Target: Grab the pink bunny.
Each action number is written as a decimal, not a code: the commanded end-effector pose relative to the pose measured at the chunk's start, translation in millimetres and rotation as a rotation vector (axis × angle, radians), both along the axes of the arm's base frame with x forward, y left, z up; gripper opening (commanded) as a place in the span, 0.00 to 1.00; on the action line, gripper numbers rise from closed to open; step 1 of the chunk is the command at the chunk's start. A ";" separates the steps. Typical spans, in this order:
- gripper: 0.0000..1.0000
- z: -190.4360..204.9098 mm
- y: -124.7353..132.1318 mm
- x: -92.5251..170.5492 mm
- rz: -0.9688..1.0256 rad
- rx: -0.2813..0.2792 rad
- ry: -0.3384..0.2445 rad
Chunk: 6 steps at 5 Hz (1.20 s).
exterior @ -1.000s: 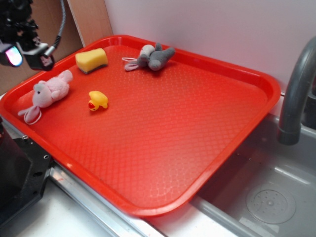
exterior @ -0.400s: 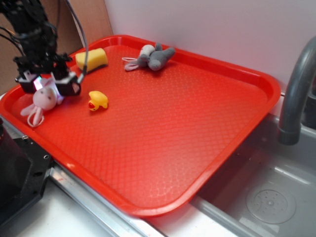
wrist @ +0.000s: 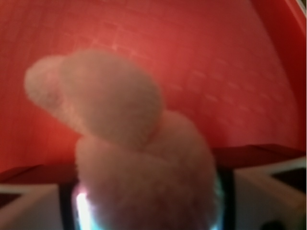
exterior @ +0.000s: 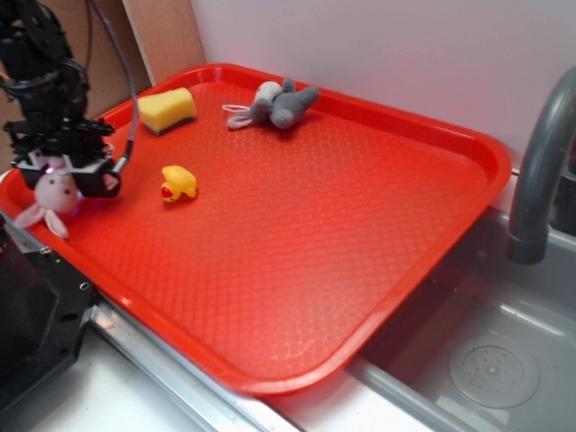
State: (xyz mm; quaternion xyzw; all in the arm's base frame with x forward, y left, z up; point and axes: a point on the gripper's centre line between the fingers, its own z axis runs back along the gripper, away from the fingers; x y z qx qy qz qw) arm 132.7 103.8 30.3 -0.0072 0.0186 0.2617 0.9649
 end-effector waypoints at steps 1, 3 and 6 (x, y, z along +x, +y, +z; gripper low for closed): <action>0.00 76.2 -27.8 -37.7 -0.159 -0.005 -0.104; 0.00 119.5 -54.0 47.0 -0.321 0.001 -0.140; 0.00 128.5 -93.0 99.7 -0.463 0.021 -0.072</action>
